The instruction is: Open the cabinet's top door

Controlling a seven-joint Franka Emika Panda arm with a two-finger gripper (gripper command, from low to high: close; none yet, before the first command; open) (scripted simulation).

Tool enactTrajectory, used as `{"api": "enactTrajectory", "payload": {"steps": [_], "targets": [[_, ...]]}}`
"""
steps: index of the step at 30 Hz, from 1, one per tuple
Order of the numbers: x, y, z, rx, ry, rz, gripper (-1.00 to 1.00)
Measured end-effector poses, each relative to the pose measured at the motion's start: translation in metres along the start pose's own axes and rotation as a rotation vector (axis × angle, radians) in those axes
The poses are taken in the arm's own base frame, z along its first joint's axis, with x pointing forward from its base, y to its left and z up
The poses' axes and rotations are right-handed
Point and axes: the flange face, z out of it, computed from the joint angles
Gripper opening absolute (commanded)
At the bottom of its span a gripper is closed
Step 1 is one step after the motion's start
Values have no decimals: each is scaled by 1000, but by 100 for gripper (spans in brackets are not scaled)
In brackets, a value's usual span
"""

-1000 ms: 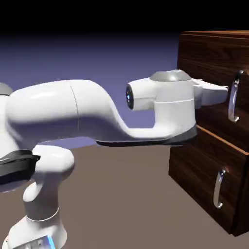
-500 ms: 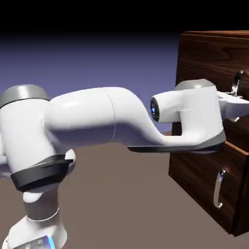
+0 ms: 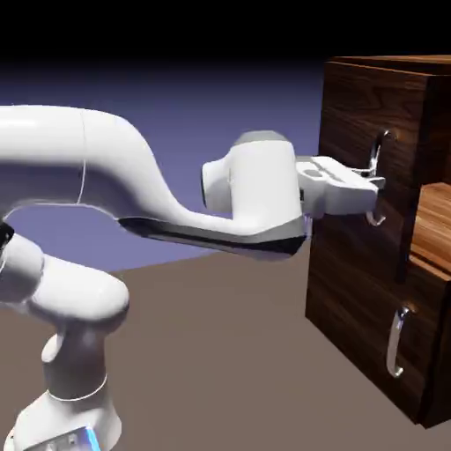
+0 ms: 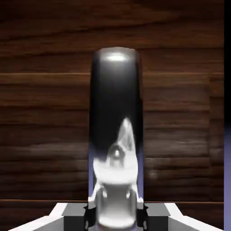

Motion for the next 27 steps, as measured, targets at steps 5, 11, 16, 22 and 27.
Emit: {"api": "enactTrajectory", "payload": {"steps": [5, 11, 16, 22, 27], "targets": [[-9, -9, -29, -56, 56, -1, -100], [-21, -21, -60, -120, 120, 0, -100], [-32, -32, -82, -168, 167, -1, -100], [-45, -45, -106, -222, 222, 0, -100], [-59, -59, -128, -275, 275, 0, -100]]}}
